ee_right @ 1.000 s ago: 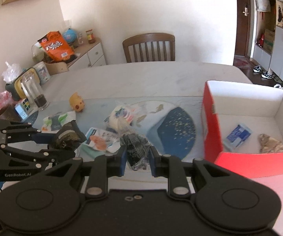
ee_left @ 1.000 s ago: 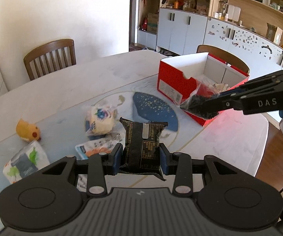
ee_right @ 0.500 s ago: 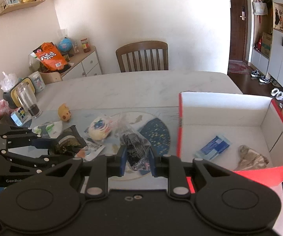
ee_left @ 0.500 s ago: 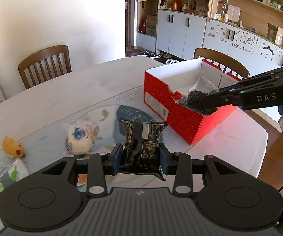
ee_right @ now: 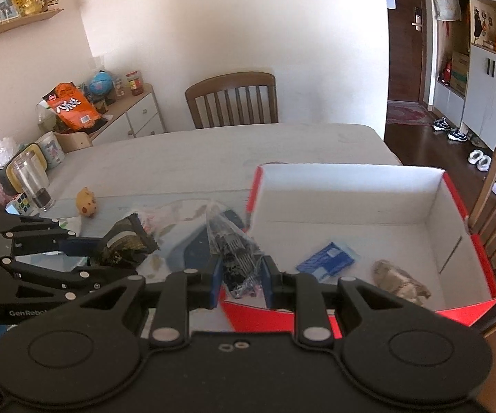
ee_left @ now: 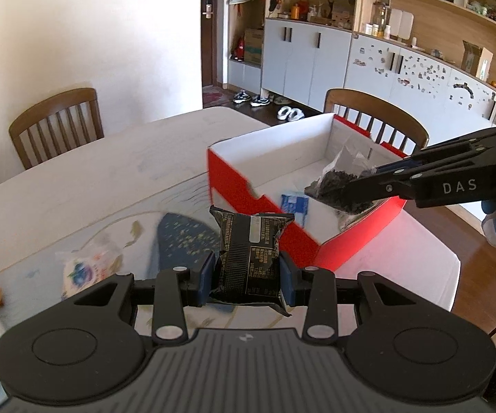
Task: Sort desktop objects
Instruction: 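Lower the dark pack with the left gripper while the right lowers the seaweed bag into the box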
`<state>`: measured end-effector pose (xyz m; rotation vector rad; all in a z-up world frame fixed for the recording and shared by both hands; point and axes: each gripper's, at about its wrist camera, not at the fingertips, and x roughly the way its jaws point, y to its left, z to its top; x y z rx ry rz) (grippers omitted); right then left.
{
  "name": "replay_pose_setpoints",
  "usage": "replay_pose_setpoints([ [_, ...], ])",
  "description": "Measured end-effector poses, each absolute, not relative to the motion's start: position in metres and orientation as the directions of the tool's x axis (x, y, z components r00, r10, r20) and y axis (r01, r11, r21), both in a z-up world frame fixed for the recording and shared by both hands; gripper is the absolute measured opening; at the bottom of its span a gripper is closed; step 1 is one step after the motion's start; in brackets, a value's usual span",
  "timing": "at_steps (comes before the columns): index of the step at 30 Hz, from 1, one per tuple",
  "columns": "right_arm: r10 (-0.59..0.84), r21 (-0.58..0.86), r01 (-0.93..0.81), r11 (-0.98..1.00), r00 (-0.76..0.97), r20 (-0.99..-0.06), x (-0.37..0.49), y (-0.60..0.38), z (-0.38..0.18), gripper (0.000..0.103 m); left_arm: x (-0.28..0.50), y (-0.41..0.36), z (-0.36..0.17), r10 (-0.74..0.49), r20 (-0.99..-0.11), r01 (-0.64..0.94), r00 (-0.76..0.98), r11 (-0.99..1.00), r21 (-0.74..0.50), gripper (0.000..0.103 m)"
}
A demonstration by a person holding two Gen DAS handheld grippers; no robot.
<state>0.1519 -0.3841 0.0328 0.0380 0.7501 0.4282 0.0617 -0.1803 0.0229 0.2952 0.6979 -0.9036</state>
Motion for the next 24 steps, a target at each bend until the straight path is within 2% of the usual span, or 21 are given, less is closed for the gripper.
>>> replay_pose_setpoints([
  [14,0.351,0.179,-0.315,0.932,0.661,-0.664,0.17,-0.428,0.026,0.023,0.063,-0.242,0.024,-0.635,-0.68,0.844,0.367,0.534,-0.043,0.037],
  [24,0.321,0.172,-0.282,0.944,0.66,-0.679,0.196,-0.451,0.016,0.023,0.073,-0.291,0.014,-0.612,-0.729,0.882,0.307,0.471,-0.025,0.037],
])
